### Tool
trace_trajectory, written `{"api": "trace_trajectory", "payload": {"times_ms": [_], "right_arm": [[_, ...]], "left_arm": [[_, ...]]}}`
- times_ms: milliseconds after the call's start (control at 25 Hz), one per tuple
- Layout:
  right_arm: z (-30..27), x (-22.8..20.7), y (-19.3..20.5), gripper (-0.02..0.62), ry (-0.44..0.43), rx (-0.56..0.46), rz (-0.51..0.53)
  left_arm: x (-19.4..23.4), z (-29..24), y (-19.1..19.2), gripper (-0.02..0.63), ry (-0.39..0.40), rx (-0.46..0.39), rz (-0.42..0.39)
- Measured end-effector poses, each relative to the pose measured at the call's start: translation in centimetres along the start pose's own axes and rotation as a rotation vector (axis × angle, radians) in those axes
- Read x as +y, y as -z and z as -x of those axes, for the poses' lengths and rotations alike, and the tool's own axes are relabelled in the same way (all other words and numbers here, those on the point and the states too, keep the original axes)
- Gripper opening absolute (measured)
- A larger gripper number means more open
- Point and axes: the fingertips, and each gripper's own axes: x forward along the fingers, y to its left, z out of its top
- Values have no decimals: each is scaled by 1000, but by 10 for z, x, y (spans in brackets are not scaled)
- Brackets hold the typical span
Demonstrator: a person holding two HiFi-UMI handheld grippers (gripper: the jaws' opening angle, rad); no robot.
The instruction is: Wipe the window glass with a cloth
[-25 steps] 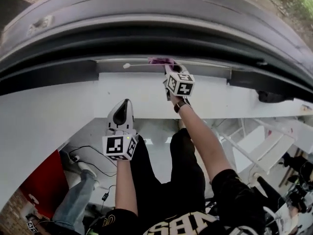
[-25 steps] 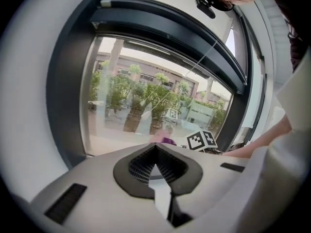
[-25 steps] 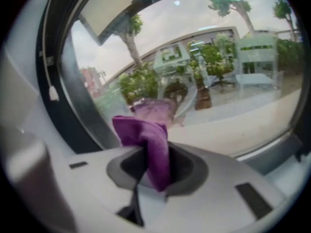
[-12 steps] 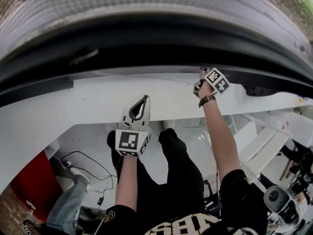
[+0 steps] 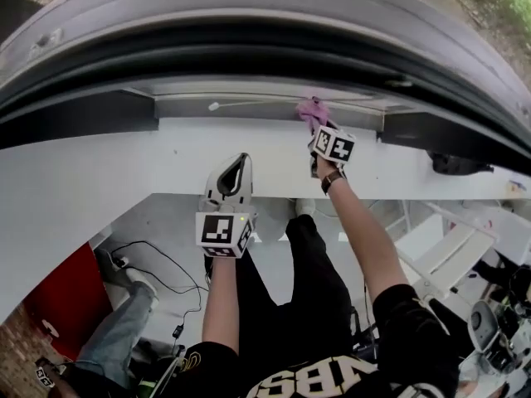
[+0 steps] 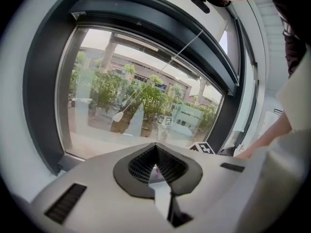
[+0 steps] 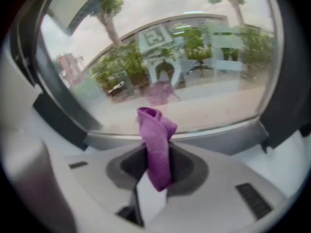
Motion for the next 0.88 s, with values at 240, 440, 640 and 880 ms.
{"api": "trace_trajectory", "payload": {"times_ms": [240, 440, 640, 880], "right_arm": [[-49, 245, 35, 103, -297, 21, 301], [-87, 372, 37, 103, -423, -22, 382], [-125, 423, 46, 103, -443, -25, 423], [-154, 430, 56, 103, -422, -8, 466]], "left_arm": [[94, 53, -23, 23, -101, 13, -25], [168, 83, -26, 23, -181, 23, -37], [199, 101, -29, 23, -210, 23, -69], [202, 111, -7, 23, -236, 17, -26]]}}
